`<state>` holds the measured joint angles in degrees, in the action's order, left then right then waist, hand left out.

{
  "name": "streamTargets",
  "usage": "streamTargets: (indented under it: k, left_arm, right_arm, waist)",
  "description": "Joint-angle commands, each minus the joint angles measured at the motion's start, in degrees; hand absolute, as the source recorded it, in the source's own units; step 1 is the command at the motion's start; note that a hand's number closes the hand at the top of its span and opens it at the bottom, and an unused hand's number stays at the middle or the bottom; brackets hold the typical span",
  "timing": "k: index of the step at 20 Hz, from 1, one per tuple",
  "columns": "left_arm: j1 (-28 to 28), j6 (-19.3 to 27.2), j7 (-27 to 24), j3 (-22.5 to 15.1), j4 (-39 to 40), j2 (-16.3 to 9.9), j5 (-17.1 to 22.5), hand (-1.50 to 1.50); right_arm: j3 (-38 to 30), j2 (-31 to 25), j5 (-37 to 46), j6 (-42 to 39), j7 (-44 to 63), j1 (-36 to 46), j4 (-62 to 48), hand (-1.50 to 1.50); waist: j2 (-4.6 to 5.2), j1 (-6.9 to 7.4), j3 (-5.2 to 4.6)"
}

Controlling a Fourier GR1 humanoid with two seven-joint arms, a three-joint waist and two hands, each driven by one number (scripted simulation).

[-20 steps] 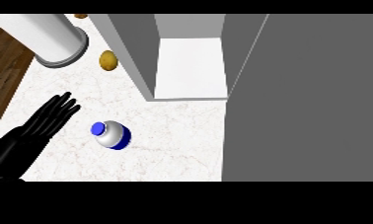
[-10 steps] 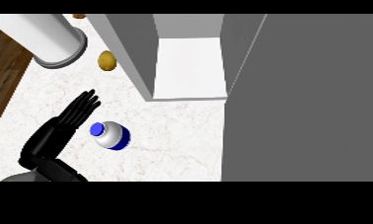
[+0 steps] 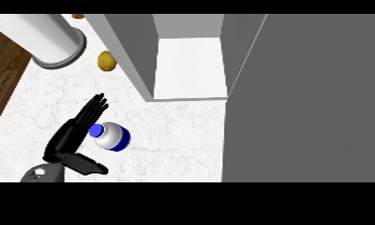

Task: Pick up the bottled water, place it into the cabinet and close the cabinet

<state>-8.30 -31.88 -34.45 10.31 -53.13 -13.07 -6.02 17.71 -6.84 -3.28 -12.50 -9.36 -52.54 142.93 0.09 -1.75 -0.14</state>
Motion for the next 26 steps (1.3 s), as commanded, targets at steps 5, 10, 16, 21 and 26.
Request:
streamTargets:
  k: [5, 10, 16, 21, 26]
  left_arm:
    - [-2.7, -7.3, -11.5, -3.5, 15.0, -1.1, -2.2, -1.50]
    - [-7.4, -6.8, -12.9, -4.9, 21.4, 0.7, -2.3, -1.50]
    - [-10.5, -5.5, -15.8, -3.4, 27.4, 1.6, -0.1, 1.50]
    - [-13.3, -5.4, -15.0, -2.9, 31.2, 4.2, 1.7, 1.50]
    - [-13.6, -9.1, -16.2, -3.0, 32.9, 2.6, 2.8, 1.50]
  right_arm:
    - [-0.2, -1.8, -1.6, -1.7, -1.7, -5.7, 5.3, -1.50]
    - [-1.1, -1.7, -2.1, -0.9, -1.8, -5.7, 5.8, -1.50]
    - [-0.2, -2.0, -1.1, -1.6, -4.1, -6.8, 3.8, -1.50]
    - [-0.4, -2.1, -0.6, -0.7, -3.1, -5.4, 3.7, -1.50]
    - [0.6, -2.5, -0.7, -1.3, -4.4, -7.5, 5.3, -1.50]
  waist:
    - [0.01, -0.71, -0.07]
    - [0.14, -0.51, -0.07]
    - [0.11, -0.67, -0.07]
    - [0.29, -0.27, -0.08]
    - [0.23, -0.55, -0.11]
